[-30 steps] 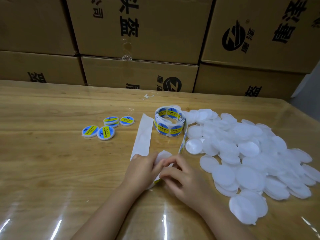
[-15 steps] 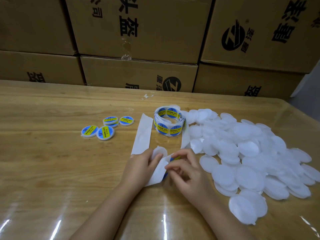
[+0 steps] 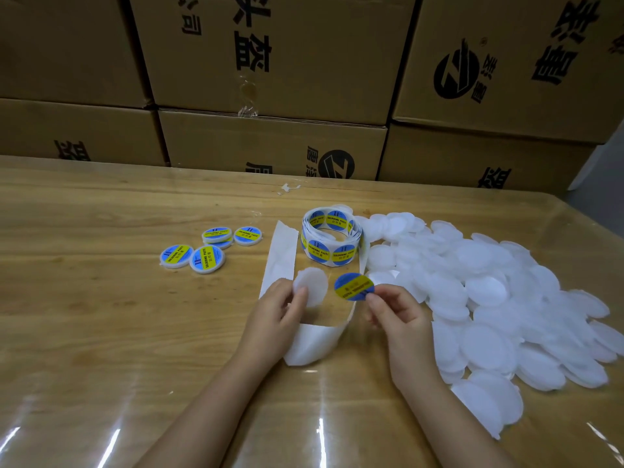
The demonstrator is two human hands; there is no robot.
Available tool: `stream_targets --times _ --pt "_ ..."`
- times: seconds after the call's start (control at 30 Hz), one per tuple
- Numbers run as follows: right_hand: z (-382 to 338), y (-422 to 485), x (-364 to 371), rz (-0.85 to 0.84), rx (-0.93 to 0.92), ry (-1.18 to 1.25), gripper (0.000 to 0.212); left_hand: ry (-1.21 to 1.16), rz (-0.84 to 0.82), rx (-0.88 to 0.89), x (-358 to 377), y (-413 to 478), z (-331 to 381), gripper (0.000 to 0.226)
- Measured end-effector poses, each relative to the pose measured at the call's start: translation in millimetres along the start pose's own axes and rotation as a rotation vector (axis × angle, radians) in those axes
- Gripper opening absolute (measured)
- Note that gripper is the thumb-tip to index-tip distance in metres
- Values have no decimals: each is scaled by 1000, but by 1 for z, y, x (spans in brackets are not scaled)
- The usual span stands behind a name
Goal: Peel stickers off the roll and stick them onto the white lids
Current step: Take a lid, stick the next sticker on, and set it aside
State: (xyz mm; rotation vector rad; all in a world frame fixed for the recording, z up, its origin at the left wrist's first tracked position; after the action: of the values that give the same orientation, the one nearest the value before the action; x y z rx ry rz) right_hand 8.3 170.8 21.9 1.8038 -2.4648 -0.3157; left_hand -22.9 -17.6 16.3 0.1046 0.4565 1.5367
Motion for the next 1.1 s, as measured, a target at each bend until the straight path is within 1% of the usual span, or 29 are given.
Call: stream_targets --times 0.1,0.2,0.23,0.3,0.4,0.53,0.6,0.67,0.8,0.97,1.1 --pt "5 4 -2 41 79 64 17 -226 37 -39 -4 3 6 22" --pt "8 6 -2 53 123 97 20 -551 99 -118 -10 6 12 13" --pt "9 7 -3 54 133 107 20 -633 107 -129 -10 6 14 13" --pt "10 8 -4 59 152 135 18 -705 97 -149 -7 5 16 16" --pt "11 8 -4 52 169 173 15 -660 57 -175 4 0 11 13" --pt "10 6 -1 24 162 116 11 -561 -17 -188 12 -4 3 12" --pt "7 4 1 6 132 47 12 -562 -30 -185 13 -5 3 12" --pt "4 2 3 -12 86 -6 13 -566 -36 -176 13 -5 5 17" --pt "0 -1 7 -46 27 -61 11 -540 -73 -154 15 -7 8 22" --pt "2 0 6 -37 35 -70 12 -531 -73 -136 16 -6 8 19" --pt "3 0 7 -54 38 -76 15 -526 -90 -119 18 -7 10 11"
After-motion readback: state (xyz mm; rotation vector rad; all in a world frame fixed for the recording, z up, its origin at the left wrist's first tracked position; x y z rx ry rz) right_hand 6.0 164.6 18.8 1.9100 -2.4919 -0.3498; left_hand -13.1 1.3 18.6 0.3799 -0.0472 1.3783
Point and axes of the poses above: each hand's wrist, its own y-axis towards the middle knuckle, its own x-axis out of the palm, z = x × y, the point moved 4 cm from there along y, towards the middle knuckle, and after that the axes turned 14 degrees about -y, right-handed, at the moved point
